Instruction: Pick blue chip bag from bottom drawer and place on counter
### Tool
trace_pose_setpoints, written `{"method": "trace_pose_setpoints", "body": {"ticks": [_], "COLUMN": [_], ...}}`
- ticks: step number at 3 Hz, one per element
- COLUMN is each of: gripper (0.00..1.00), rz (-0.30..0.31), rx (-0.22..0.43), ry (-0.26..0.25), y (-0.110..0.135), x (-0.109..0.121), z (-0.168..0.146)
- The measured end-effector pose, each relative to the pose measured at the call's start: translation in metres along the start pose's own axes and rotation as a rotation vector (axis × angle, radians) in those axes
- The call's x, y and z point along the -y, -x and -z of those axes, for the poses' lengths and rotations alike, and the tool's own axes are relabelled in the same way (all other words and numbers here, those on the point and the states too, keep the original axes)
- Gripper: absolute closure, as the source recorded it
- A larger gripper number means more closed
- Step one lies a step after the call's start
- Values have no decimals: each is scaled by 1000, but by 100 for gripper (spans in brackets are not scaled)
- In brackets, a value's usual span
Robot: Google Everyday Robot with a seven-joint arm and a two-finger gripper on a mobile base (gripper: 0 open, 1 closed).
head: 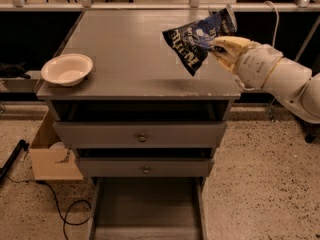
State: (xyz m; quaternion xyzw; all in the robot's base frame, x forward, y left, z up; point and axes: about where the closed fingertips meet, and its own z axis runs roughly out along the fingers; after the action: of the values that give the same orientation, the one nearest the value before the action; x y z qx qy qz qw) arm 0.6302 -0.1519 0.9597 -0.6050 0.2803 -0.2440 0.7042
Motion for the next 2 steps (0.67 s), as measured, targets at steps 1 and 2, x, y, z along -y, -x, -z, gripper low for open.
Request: {"method": "trace_pose_setpoints", "body": {"ticks": [1,2], "gripper": [100,100], "rz": [11,15], "rx": [21,46], "ry": [23,46], "y": [-7,-8], "x": [1,-4], "z": [-27,-56]}}
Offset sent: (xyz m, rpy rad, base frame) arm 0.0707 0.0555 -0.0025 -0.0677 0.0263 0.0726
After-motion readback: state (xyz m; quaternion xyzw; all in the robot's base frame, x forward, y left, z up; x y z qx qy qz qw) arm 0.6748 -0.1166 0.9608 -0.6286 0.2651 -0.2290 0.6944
